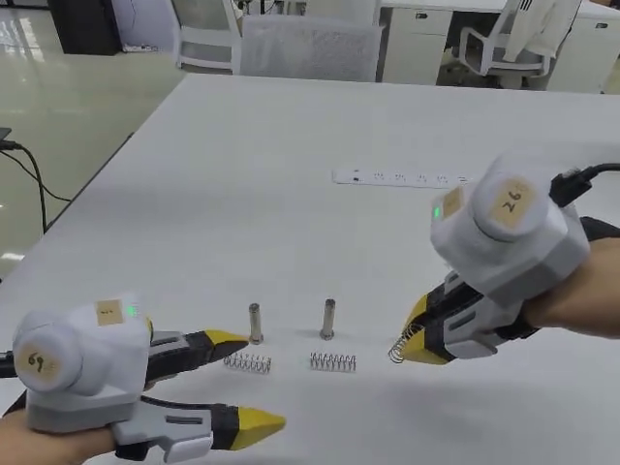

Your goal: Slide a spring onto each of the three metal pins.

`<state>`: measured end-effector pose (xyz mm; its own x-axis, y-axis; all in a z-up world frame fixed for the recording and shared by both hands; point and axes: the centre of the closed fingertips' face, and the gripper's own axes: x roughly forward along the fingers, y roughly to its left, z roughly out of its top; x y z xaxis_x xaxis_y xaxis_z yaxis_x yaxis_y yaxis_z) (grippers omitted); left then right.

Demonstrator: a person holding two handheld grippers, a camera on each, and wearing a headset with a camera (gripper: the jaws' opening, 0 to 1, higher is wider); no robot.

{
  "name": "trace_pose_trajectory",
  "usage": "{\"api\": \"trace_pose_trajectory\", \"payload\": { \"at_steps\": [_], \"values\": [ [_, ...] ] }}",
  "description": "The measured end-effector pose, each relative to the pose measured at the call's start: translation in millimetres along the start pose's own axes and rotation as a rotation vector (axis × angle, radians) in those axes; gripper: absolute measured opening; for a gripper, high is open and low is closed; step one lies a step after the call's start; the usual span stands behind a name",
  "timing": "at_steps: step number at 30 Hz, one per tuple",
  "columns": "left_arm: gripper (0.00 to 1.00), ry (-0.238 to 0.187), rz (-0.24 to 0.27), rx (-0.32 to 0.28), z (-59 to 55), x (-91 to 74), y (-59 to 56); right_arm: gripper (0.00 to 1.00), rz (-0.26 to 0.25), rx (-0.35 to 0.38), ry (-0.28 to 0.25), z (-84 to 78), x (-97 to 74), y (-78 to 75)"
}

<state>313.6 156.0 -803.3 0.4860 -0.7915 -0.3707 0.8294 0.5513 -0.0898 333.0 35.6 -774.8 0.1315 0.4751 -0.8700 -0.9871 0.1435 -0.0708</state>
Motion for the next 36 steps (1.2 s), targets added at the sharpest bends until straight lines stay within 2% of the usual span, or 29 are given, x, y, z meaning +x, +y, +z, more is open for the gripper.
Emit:
{"api": "trace_pose_trajectory", "payload": {
  "at_steps": [6,17,24,36],
  "values": [
    [0.59,-0.016,0.032,-0.022,-2.7,-5.5,6.5,0.08,-0.018,0.010,0.008,-4.5,-9.5,-9.4],
    [0.70,-0.042,0.061,-0.041,-0.3,-6.3,8.5,0.08,-0.057,0.020,0.025,-7.1,-26.8,-31.3],
    [0.76,-0.055,0.073,-0.048,1.6,-6.6,8.5,0.08,-0.087,0.025,0.064,-15.8,-21.8,-47.8],
    [0.82,-0.072,0.088,-0.054,5.3,-8.7,9.3,0.08,-0.074,0.046,0.096,-22.4,-7.4,-60.9]
  ]
}}
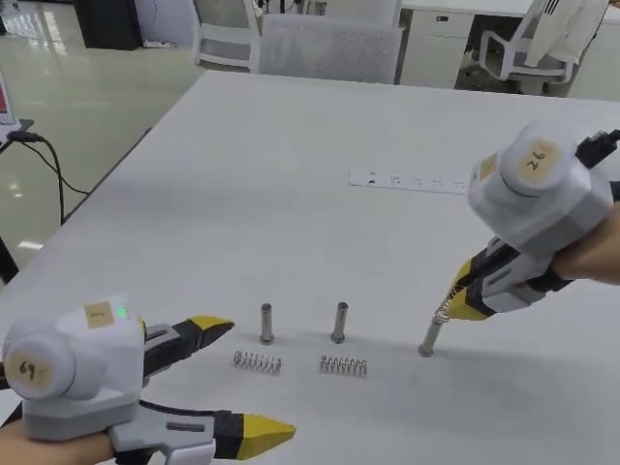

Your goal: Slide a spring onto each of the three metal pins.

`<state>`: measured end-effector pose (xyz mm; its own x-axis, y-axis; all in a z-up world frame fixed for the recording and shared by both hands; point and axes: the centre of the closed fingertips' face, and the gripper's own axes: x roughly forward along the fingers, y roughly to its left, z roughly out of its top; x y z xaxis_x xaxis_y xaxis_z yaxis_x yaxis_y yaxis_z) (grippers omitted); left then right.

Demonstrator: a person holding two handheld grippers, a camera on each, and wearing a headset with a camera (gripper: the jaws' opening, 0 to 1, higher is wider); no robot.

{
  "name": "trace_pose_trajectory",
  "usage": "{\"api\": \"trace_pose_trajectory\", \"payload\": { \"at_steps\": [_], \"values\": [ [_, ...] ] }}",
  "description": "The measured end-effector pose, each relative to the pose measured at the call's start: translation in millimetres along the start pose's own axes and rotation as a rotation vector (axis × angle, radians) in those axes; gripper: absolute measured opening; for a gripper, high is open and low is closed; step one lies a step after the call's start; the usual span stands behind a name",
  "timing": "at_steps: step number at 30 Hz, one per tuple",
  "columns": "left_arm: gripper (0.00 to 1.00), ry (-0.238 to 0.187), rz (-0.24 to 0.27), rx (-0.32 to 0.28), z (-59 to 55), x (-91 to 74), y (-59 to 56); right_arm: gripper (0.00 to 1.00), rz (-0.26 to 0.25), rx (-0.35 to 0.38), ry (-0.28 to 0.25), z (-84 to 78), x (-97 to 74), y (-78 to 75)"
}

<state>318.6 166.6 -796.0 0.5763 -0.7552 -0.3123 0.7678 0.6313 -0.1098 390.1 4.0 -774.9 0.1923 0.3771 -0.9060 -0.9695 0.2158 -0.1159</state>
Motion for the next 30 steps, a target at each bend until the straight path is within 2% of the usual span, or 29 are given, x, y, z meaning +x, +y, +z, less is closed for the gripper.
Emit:
{"api": "trace_pose_trajectory", "payload": {
  "at_steps": [13,30],
  "values": [
    [0.85,-0.007,0.004,-0.004,1.7,0.0,0.3,0.08,0.020,0.004,0.028,-4.2,10.5,-3.4],
    [0.84,-0.004,0.001,-0.002,1.3,0.2,-0.1,0.08,0.054,0.022,0.056,-11.4,28.0,-3.5]
  ]
}}
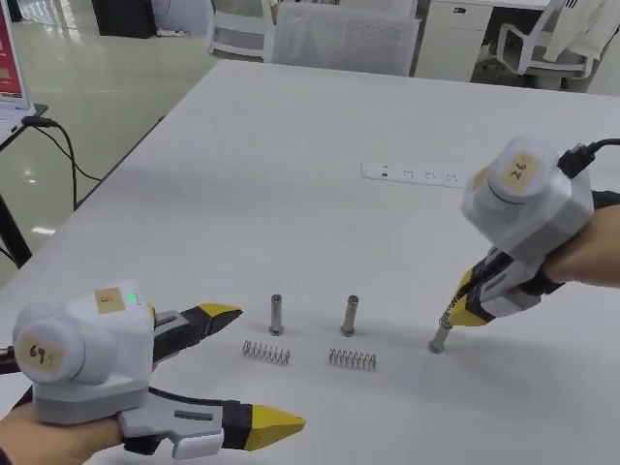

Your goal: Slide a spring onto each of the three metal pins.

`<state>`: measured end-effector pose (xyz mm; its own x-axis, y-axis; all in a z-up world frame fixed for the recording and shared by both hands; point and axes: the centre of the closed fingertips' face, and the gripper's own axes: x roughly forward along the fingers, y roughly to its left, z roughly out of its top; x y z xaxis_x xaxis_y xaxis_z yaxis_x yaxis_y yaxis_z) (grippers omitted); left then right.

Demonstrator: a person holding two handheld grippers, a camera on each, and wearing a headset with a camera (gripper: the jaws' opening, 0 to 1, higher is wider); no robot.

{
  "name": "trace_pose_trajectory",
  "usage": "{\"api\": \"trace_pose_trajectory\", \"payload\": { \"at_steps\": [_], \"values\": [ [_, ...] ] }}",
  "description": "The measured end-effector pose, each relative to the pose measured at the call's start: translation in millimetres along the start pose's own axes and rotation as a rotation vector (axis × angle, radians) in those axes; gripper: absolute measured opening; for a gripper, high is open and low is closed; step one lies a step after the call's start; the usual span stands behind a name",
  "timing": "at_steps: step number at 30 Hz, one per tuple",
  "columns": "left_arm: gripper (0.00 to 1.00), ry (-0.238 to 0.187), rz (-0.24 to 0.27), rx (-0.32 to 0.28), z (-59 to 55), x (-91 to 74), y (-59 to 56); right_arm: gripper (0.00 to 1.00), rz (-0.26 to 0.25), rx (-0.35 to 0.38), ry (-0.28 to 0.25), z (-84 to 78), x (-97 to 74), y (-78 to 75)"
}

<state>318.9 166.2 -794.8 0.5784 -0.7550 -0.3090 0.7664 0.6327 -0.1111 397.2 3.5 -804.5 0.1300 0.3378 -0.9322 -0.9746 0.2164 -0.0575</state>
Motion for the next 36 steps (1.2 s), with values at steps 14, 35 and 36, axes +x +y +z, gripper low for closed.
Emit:
{"api": "trace_pose_trajectory", "payload": {
  "at_steps": [14,35,36],
  "values": [
    [0.83,-0.002,0.002,0.002,0.9,-0.5,0.4,0.08,0.037,0.018,0.034,-7.6,21.3,4.9],
    [0.81,0.003,-0.006,0.009,0.6,-0.1,-1.2,0.08,0.050,0.031,0.049,-14.9,36.6,7.3],
    [0.81,0.004,-0.006,0.010,0.5,-0.1,-1.3,0.08,0.051,0.032,0.049,-14.8,36.3,7.5]
  ]
}}
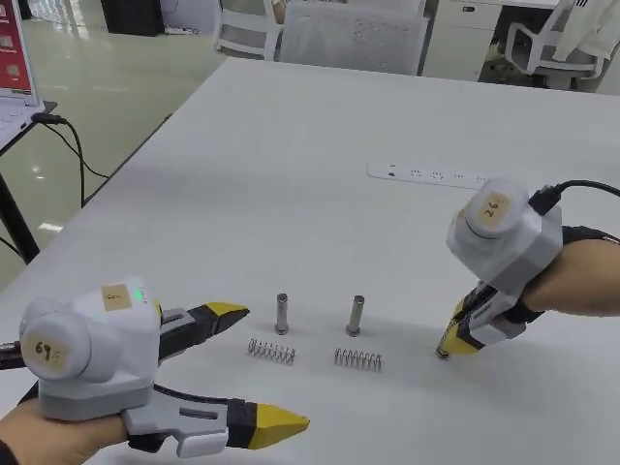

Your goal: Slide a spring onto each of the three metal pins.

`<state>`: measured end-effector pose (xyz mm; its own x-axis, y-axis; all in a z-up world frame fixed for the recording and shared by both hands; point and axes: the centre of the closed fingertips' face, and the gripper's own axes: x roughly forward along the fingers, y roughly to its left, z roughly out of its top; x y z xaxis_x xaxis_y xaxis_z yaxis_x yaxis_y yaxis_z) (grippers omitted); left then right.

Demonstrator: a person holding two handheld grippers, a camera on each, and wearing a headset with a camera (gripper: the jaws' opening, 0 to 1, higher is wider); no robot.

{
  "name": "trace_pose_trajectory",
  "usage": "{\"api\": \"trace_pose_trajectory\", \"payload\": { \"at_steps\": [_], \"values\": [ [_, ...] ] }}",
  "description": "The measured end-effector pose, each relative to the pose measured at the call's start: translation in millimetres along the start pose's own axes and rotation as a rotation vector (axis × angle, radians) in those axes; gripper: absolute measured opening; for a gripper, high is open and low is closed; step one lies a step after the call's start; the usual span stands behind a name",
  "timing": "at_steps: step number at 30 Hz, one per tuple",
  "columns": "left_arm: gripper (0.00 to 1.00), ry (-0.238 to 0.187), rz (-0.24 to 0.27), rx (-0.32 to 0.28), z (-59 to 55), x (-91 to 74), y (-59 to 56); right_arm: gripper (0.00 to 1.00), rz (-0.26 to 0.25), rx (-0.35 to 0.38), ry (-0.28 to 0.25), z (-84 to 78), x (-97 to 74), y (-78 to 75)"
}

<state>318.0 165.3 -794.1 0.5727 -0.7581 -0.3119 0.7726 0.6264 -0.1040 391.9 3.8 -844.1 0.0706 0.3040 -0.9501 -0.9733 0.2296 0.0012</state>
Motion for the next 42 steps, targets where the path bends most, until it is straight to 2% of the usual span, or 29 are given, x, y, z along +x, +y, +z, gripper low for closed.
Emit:
{"api": "trace_pose_trajectory", "payload": {
  "at_steps": [4,12,25,42],
  "values": [
    [0.81,0.002,-0.002,0.001,0.0,-0.2,-0.6,0.09,0.000,0.000,-0.006,0.1,-0.3,-0.5],
    [0.79,0.013,-0.015,0.006,-1.2,0.4,-3.1,0.16,-0.003,-0.005,-0.024,0.1,-2.0,-2.0],
    [0.72,0.028,-0.044,0.016,-0.5,3.8,-5.6,0.33,-0.025,0.003,-0.072,2.9,-11.5,1.9],
    [0.59,0.082,-0.116,0.085,3.7,21.2,-6.7,0.38,-0.043,0.028,-0.108,-0.4,-18.8,6.5]
  ]
}}
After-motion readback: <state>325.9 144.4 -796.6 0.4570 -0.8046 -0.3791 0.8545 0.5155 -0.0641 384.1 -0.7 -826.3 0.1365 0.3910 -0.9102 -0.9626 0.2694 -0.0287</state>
